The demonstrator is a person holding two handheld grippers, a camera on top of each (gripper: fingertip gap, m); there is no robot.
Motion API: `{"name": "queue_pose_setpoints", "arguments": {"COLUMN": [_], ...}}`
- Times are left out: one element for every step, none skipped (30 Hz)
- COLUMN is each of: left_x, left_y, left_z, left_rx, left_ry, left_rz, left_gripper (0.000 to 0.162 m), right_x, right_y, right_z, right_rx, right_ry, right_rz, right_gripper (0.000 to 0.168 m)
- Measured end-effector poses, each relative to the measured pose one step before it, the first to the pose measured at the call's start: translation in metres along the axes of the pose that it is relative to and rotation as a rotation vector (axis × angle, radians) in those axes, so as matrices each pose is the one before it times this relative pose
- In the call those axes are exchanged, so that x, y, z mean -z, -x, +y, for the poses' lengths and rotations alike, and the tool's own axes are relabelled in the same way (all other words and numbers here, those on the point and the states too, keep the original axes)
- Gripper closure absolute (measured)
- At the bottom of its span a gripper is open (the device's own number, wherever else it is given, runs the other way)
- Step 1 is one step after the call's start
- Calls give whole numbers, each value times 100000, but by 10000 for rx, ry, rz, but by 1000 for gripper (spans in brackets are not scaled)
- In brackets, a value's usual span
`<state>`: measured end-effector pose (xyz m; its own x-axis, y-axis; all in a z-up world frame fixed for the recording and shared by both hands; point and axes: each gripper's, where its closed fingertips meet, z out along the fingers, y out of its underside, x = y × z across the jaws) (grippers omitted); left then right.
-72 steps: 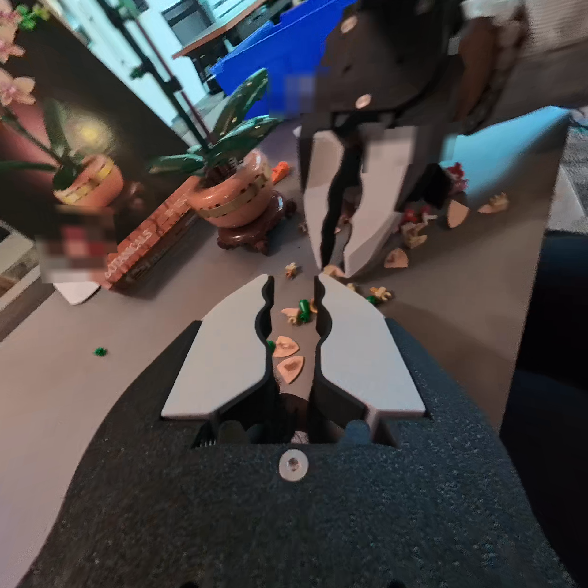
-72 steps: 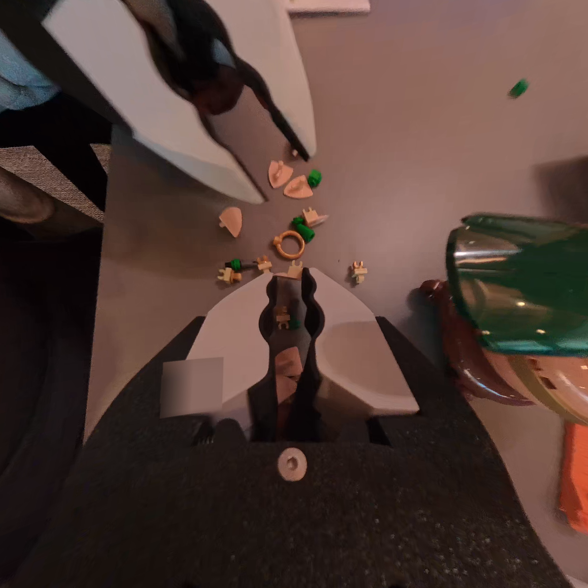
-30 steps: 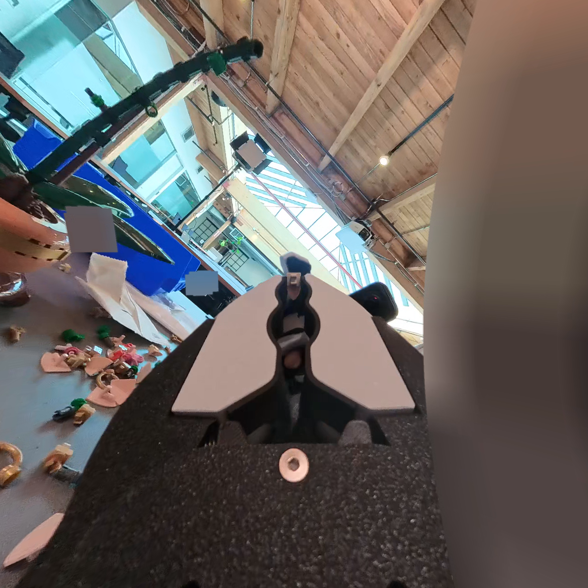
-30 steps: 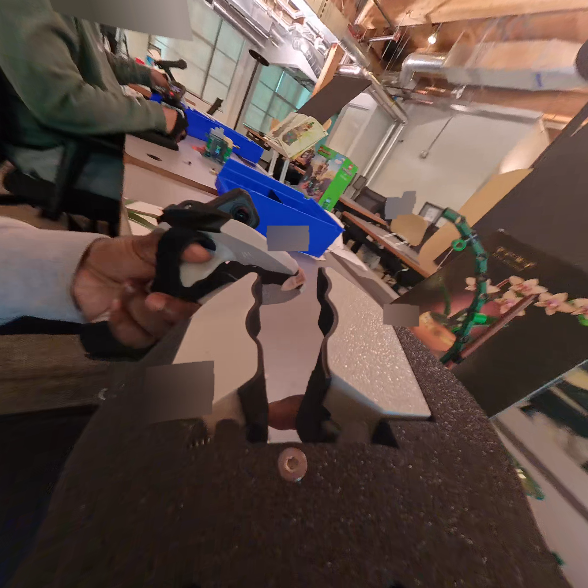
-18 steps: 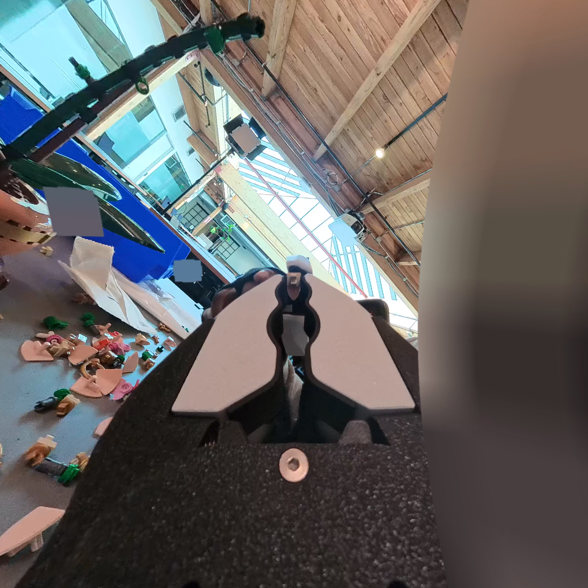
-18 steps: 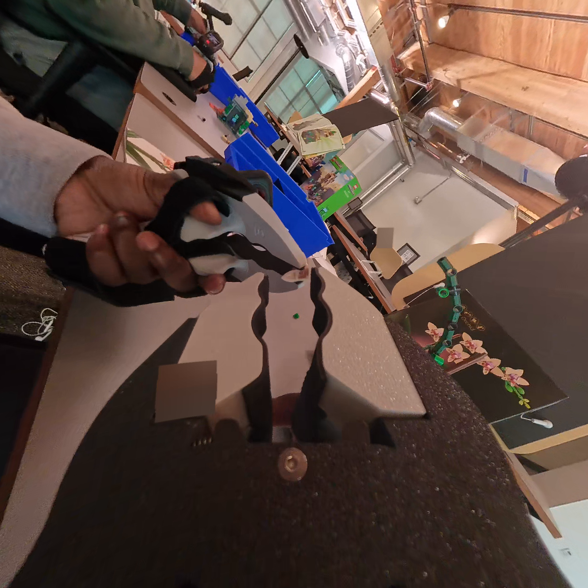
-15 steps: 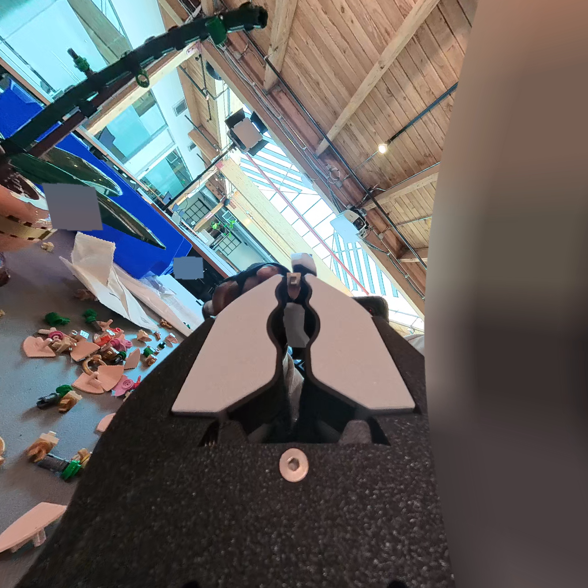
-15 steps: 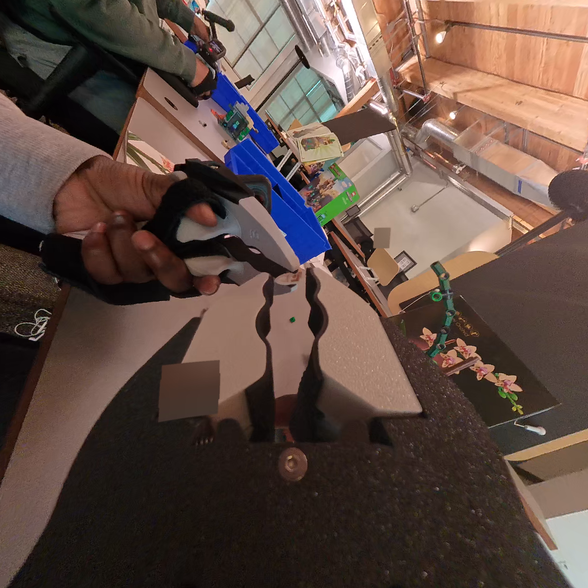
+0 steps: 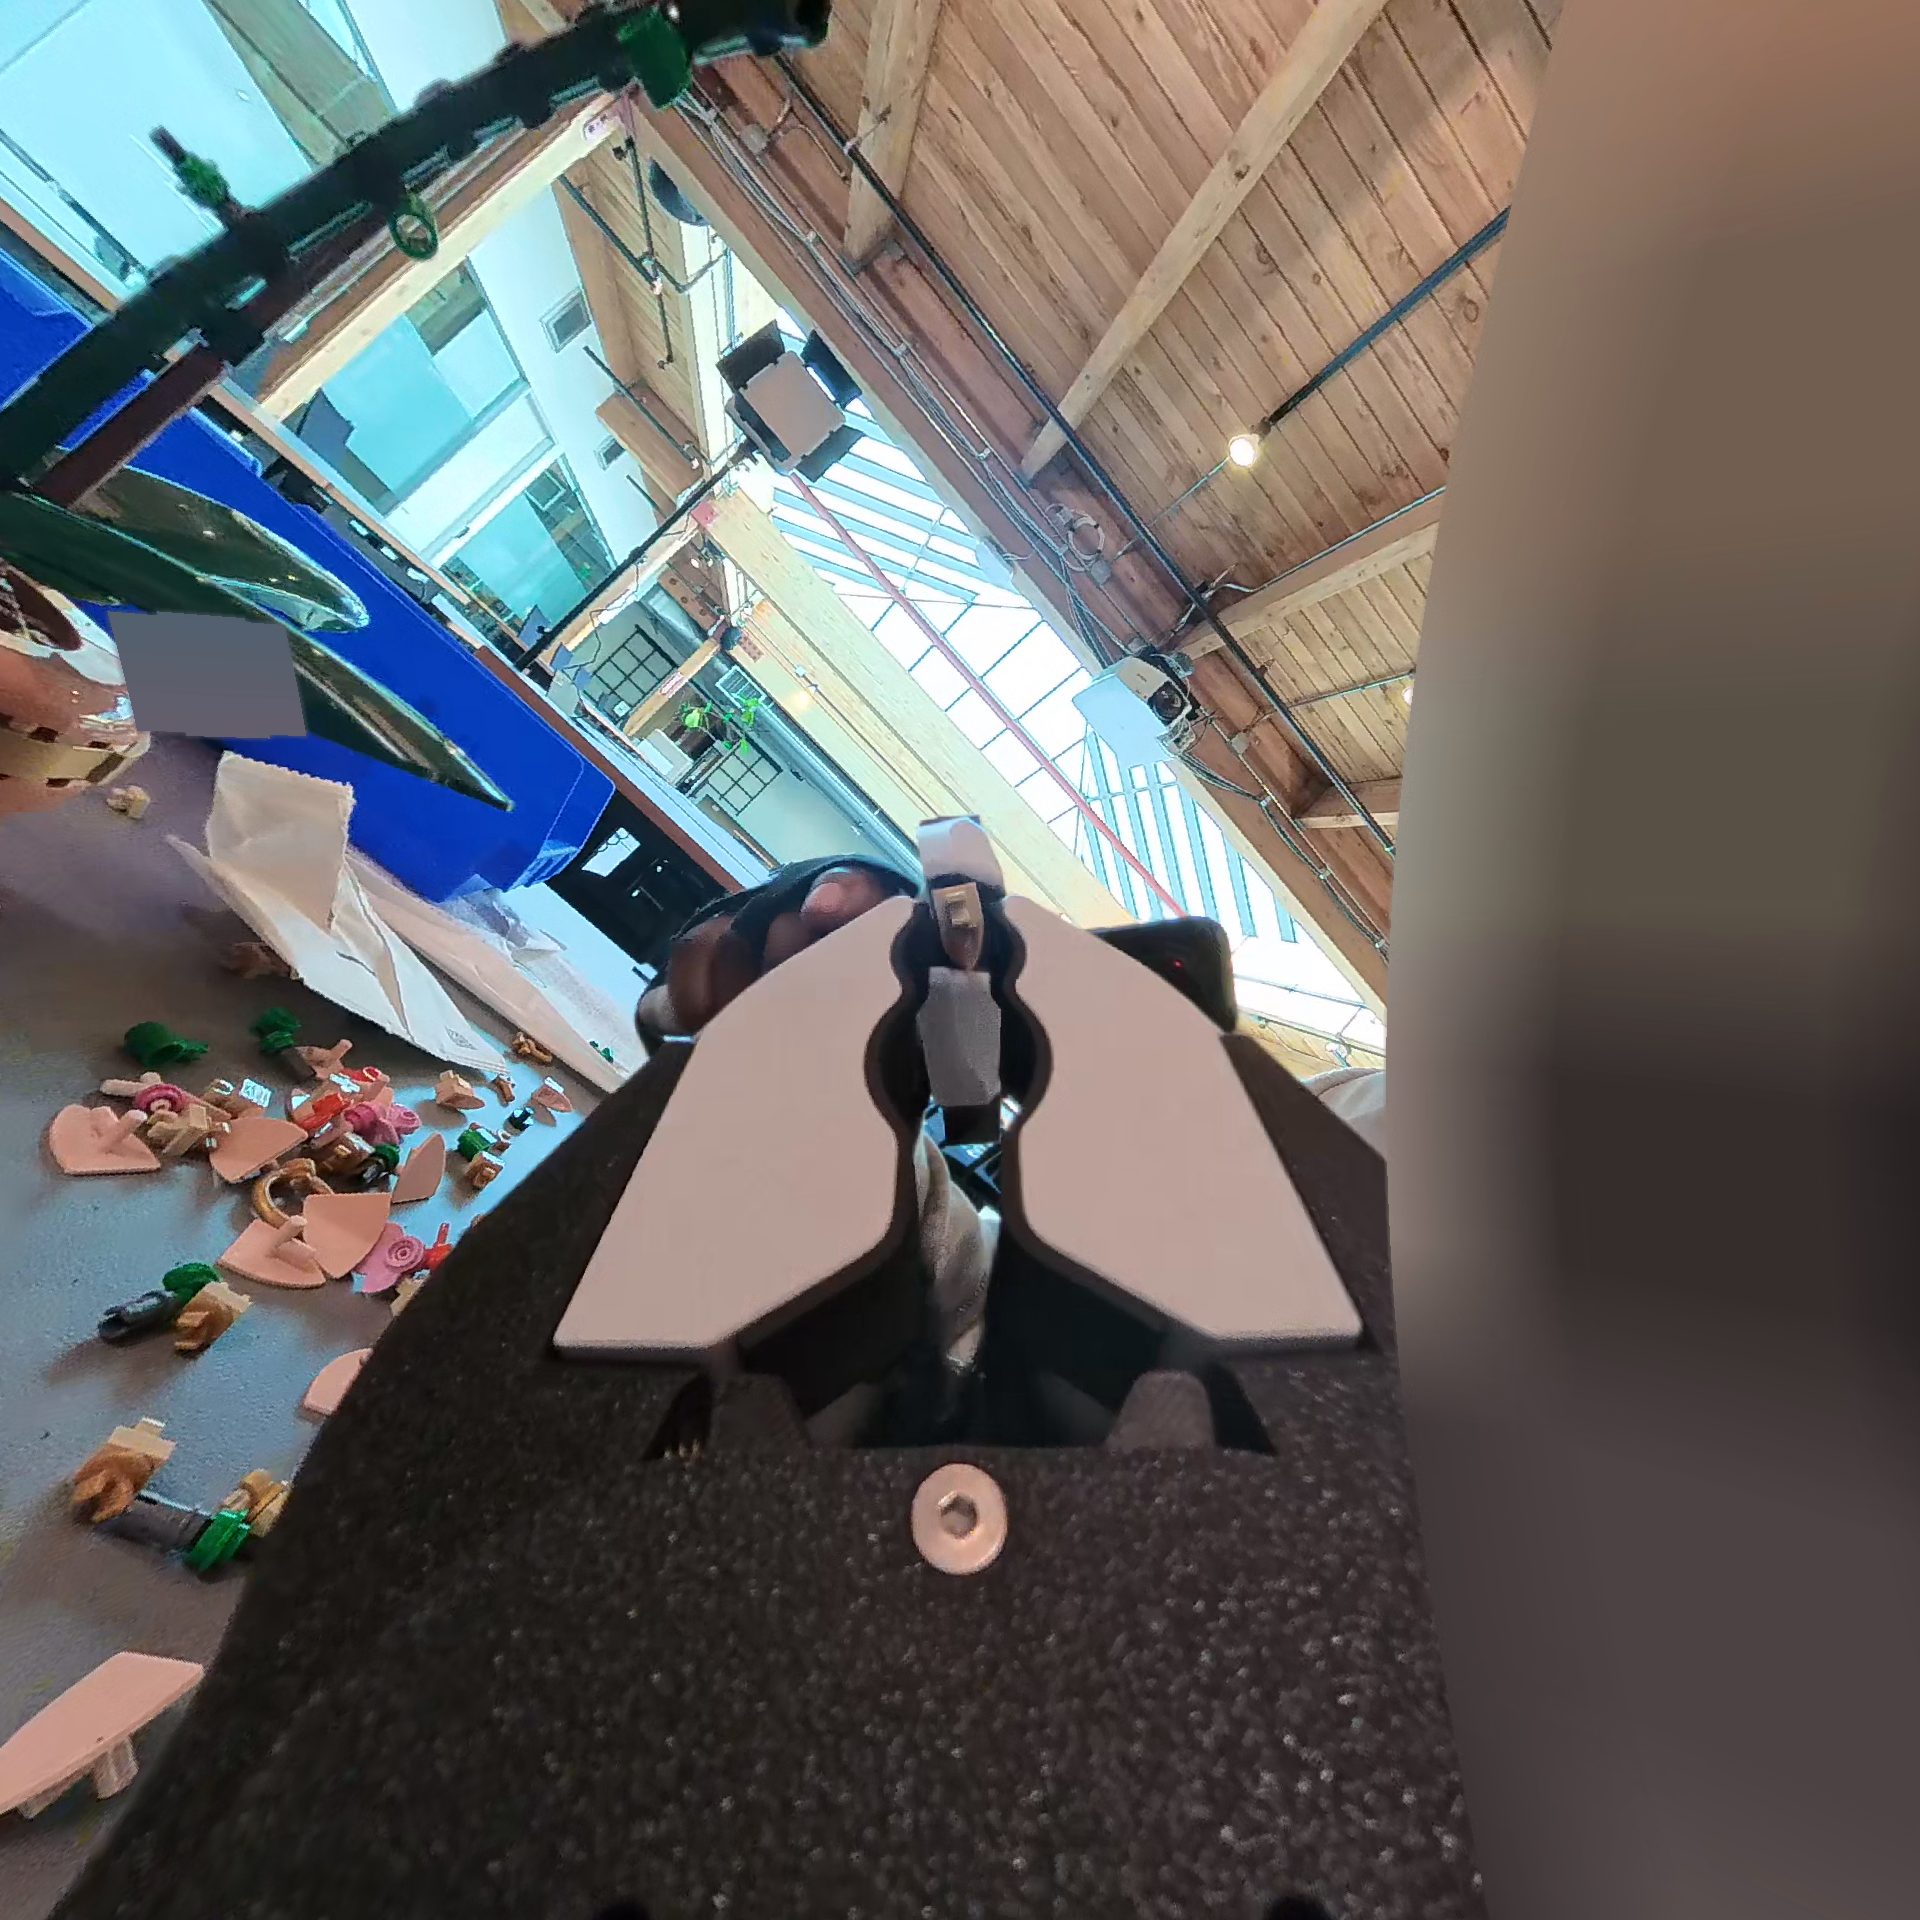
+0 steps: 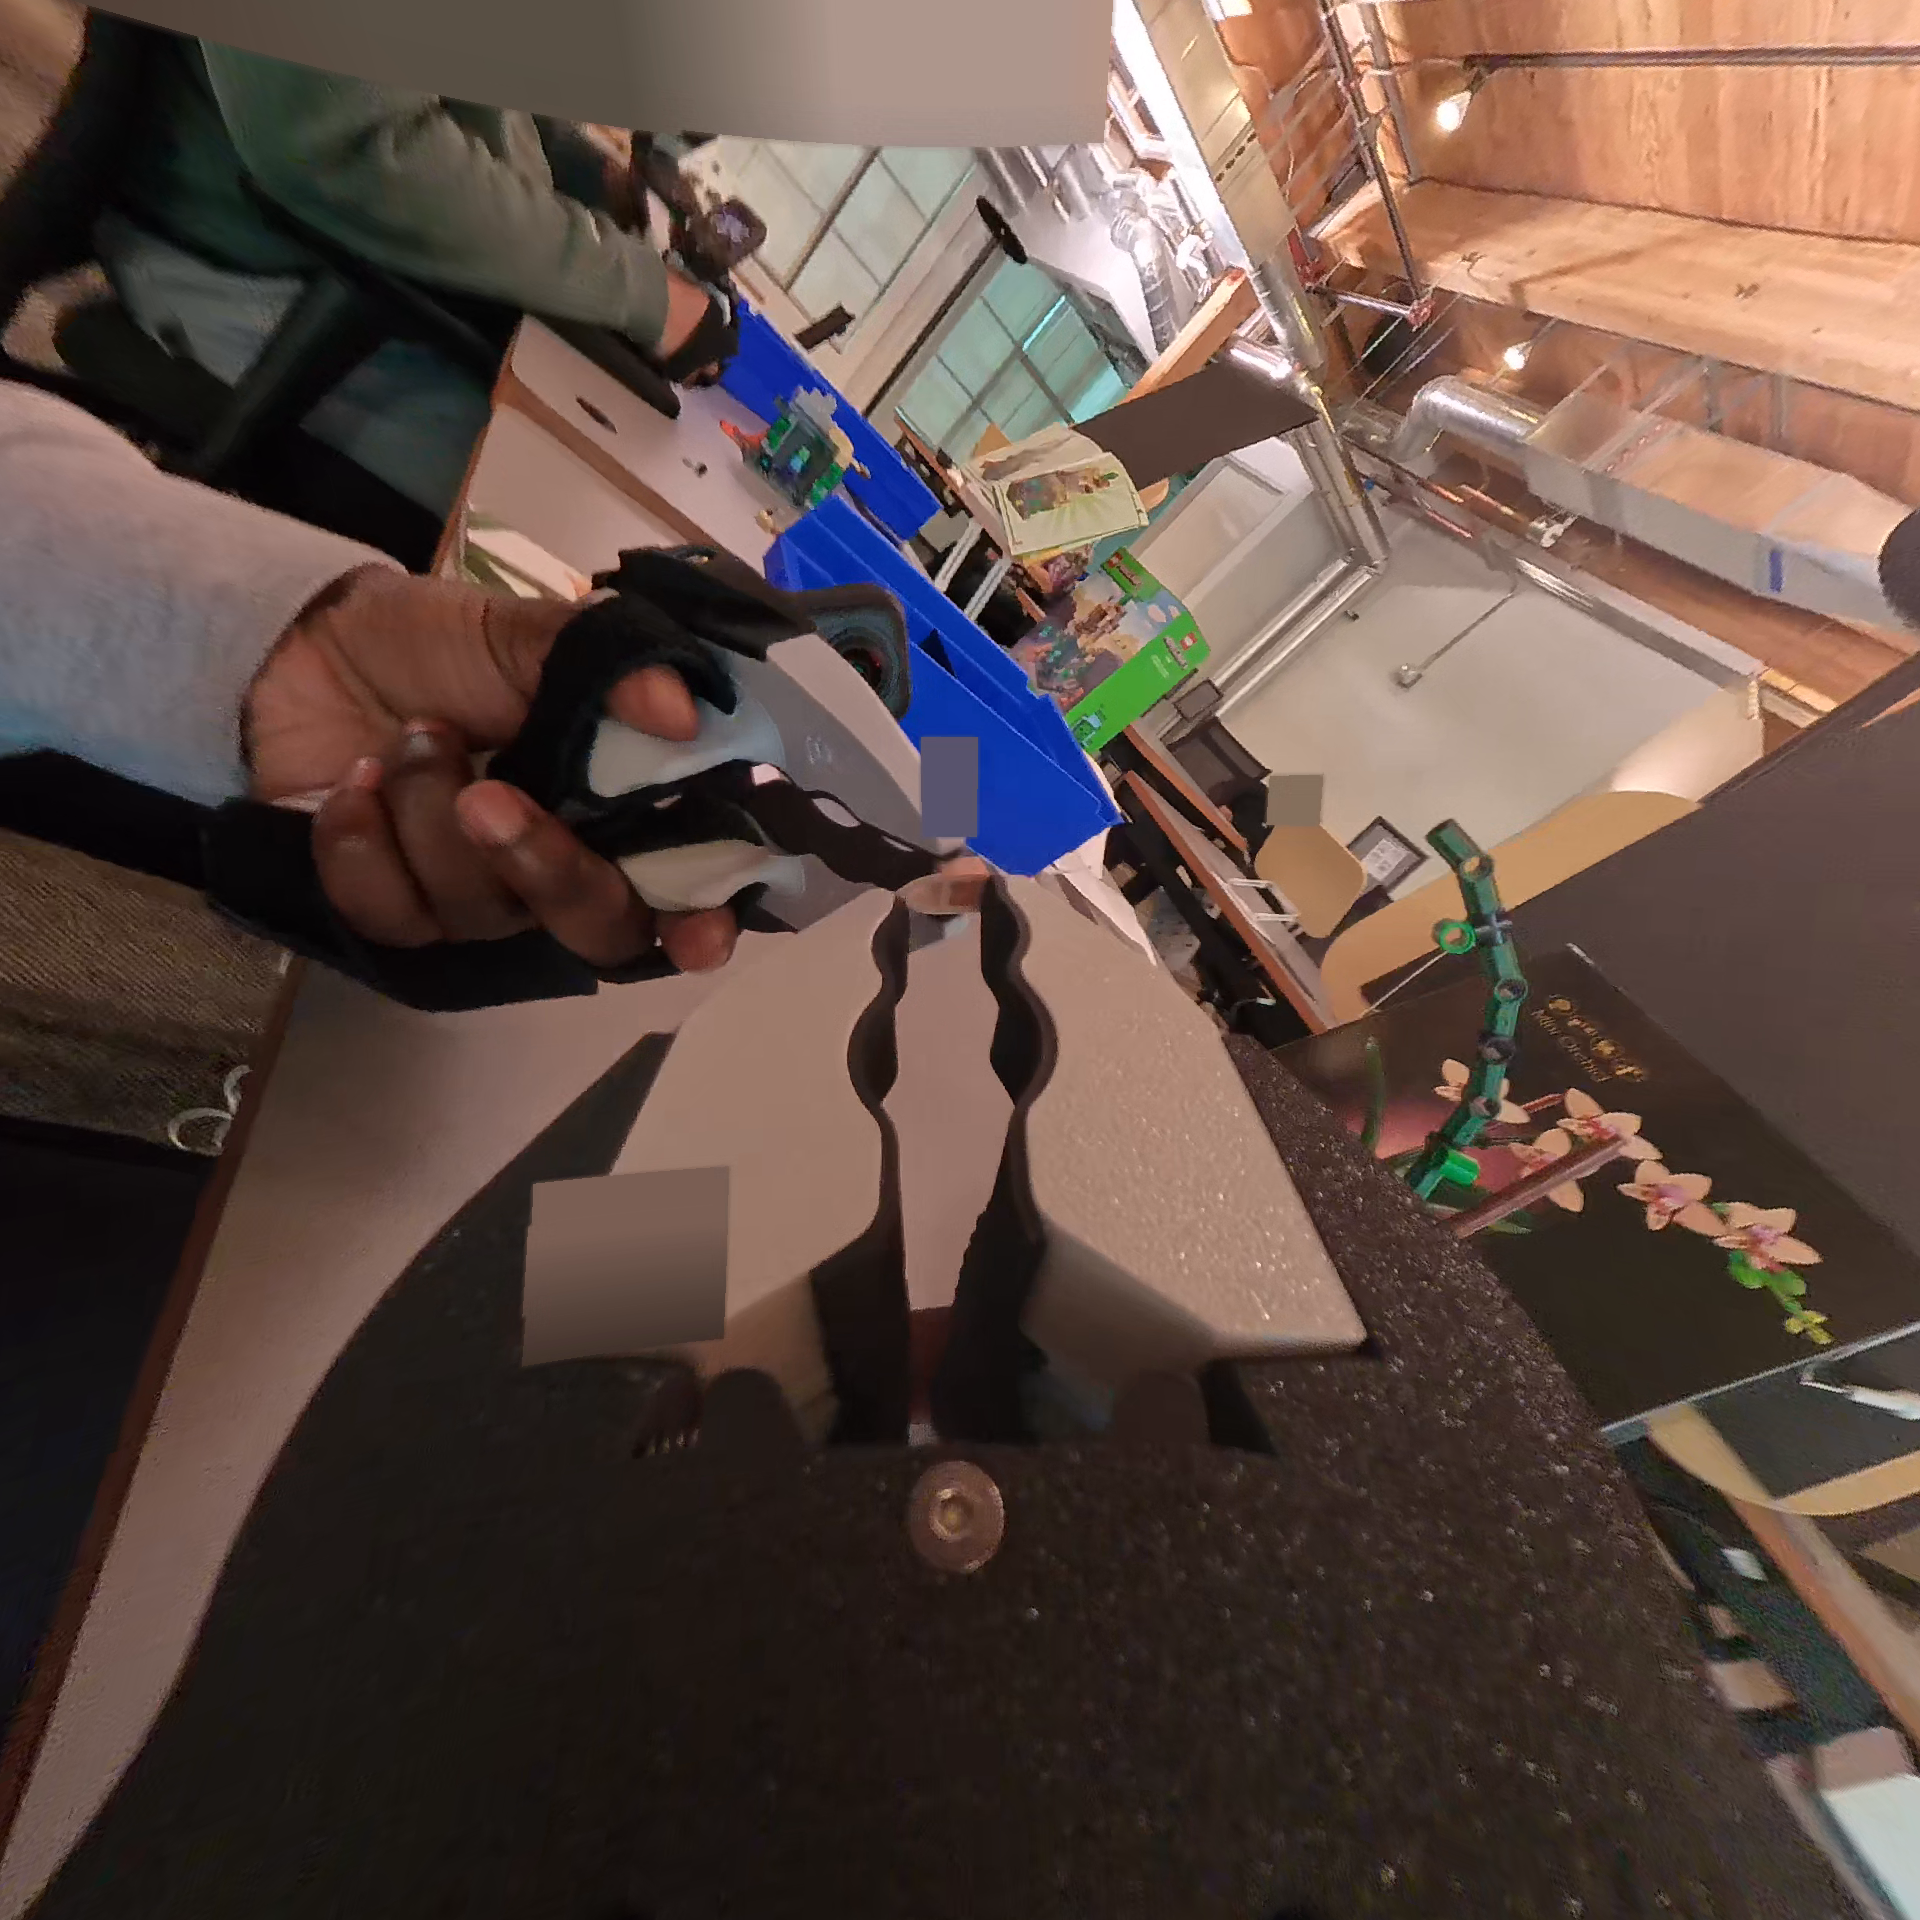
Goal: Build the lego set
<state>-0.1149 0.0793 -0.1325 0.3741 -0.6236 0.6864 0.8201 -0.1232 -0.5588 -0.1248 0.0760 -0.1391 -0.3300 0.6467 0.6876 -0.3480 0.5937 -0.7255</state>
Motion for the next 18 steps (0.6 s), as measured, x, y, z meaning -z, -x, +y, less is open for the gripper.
{"name": "queue_pose_setpoints", "arguments": {"left_x": [81,72,47,-15,-91,-100,-103,-66,-10,35,27,16,22,116,242,377,512,634], "left_y": [-2,126,116,114,48,-27,-107,-87,175,129,-74,-97,271,419,892,1257,1224,451], "left_z": [-104,-98,-8,123,148,105,107,91,58,72,-47,-108,-126,-156,-133,-167,-336,-775], "left_rx": [29,13,-6,22,31,28,18,4,-27,-155,-134,-63,-7,-87,-184,-452,-621,-359], "left_ry": [-23,-21,24,95,86,36,28,35,37,45,-27,-46,-49,-86,-56,-15,-34,-246], "left_rz": [-19,-93,-76,-69,-24,30,77,59,-130,-112,-5,-5,-212,-217,-449,-642,-608,-146], "left_gripper": [152,151,150,149,147,147,147,143,149,154,156,162,162,162,162,162,160,161], "right_x": [174,159,128,84,6,-29,-27,-18,36,29,-3,-26,-25,-45,-147,-197,-151,3], "right_y": [-186,-124,-54,15,79,124,122,124,104,115,13,-104,-101,72,240,359,312,614], "right_z": [-56,-8,-51,-21,78,92,49,91,-26,-95,14,192,130,242,620,1273,1538,1395], "right_rx": [-256,-184,-103,-11,71,118,107,105,96,23,21,22,47,-13,-177,-306,-317,-337], "right_ry": [-104,-42,-32,19,108,99,59,89,-30,-43,57,175,80,76,246,587,682,635], "right_rz": [6,-49,-65,-63,-77,-68,-47,-64,-40,-68,-7,70,95,-22,-143,-215,-135,-306], "right_gripper": [155,156,155,155,156,156,156,168,168,168,168,167,167,167,167,167,166,164]}}
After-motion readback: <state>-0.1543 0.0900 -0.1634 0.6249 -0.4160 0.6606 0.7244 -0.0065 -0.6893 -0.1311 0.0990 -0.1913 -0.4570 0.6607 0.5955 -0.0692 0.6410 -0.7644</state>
